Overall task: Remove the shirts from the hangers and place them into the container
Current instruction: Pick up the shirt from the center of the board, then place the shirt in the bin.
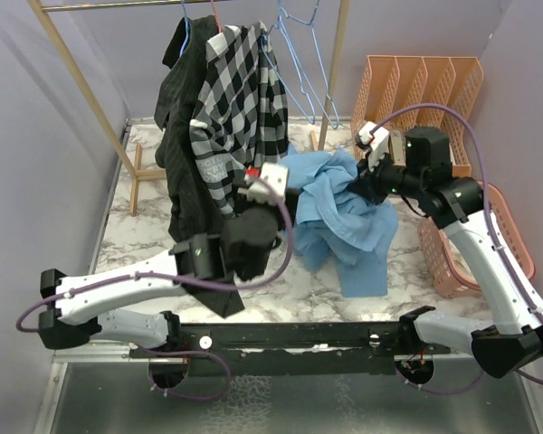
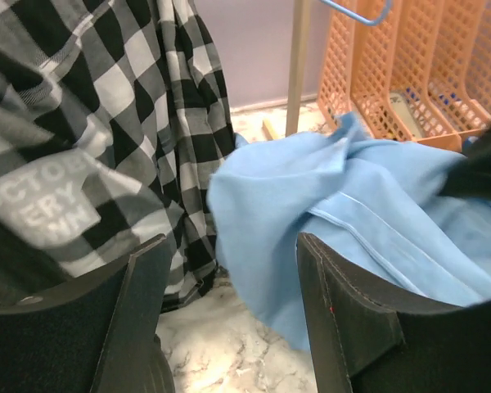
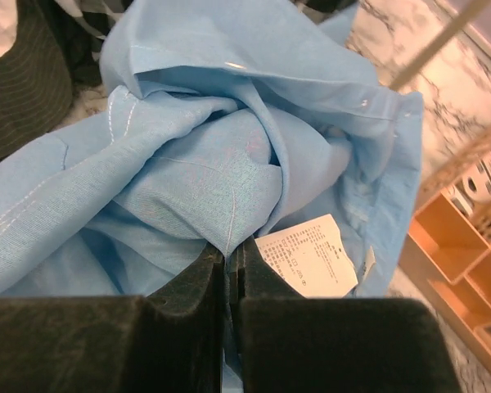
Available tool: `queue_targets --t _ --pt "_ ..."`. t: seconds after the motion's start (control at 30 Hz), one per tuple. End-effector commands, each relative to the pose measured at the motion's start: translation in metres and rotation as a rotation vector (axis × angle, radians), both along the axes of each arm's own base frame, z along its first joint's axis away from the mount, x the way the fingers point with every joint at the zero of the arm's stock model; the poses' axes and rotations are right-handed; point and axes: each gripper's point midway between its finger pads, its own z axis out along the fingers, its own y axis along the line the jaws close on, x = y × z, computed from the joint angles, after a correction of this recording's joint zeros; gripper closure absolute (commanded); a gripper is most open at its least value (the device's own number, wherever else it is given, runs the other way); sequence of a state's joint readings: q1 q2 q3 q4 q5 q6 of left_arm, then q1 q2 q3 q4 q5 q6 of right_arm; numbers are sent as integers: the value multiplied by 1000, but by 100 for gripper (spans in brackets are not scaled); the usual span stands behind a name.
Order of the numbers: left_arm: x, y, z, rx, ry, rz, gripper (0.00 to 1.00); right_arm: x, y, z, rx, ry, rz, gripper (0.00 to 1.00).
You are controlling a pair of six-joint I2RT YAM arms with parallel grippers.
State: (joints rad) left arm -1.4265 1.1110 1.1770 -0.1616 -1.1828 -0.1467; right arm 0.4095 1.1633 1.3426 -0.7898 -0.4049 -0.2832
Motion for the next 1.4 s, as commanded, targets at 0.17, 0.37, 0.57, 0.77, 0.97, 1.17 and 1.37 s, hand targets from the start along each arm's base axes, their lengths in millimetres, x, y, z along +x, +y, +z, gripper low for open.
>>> queue_targets --t 0.17,0.37,0.57,0.77,0.97,1.17,1.37 --pt "105 -21 -22 8 256 -130 35 6 -63 56 62 70 -264 99" --pt "145 53 -5 -176 275 -4 38 35 -111 111 147 14 -457 99" --pt "123 76 -19 -139 291 18 39 66 -196 174 278 -59 -599 99" --pt "104 98 -46 -98 322 56 39 56 -310 190 488 -72 -681 99" --pt "104 100 -54 -60 343 63 39 28 -345 195 370 -182 -759 99" --pt "107 92 -54 -72 344 36 39 -2 -338 159 128 -218 -816 99" --pt "106 90 -62 -62 353 21 39 -19 -337 93 37 -119 -828 99"
